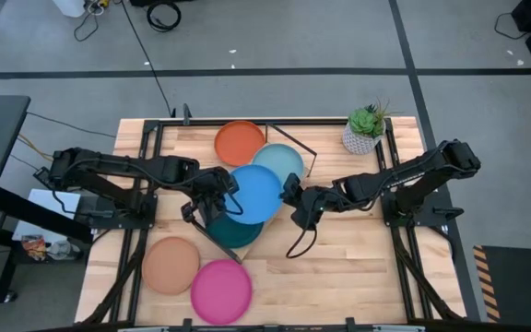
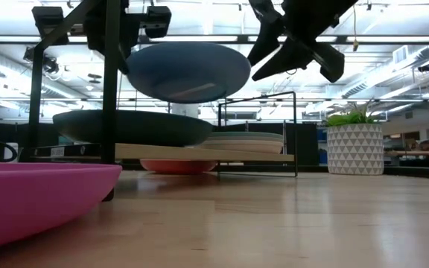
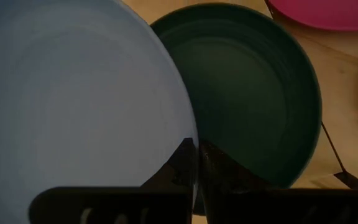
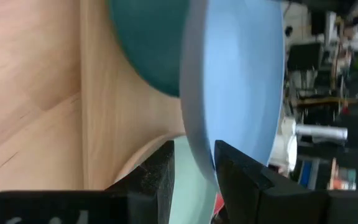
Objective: Place and stack plates onto a shelf
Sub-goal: Stack the blue plate on top of the green plate on the shelf
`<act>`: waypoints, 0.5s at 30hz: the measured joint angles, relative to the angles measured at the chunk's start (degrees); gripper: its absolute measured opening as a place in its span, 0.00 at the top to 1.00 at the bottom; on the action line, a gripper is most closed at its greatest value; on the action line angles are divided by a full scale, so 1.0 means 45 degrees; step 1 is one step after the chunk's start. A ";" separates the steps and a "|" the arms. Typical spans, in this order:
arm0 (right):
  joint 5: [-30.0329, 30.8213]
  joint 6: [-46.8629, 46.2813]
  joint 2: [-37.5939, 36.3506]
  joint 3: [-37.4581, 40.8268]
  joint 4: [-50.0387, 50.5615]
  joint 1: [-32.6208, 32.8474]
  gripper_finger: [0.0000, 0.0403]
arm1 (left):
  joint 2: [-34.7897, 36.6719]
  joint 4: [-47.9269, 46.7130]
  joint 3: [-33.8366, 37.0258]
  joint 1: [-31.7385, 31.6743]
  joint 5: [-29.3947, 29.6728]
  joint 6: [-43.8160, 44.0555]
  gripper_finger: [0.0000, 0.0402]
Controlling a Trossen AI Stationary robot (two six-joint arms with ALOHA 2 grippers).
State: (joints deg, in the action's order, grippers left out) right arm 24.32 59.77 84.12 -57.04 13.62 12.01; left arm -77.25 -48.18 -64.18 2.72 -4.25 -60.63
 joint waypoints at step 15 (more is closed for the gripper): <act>-0.0790 0.0357 0.0004 0.0002 -0.0539 0.0004 0.82 | 0.0000 0.0994 0.0000 0.0002 -0.0187 0.0032 0.96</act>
State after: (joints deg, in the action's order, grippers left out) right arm 20.77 61.38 84.13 -57.03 11.19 12.03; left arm -77.25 -43.70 -64.18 2.73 -5.09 -60.48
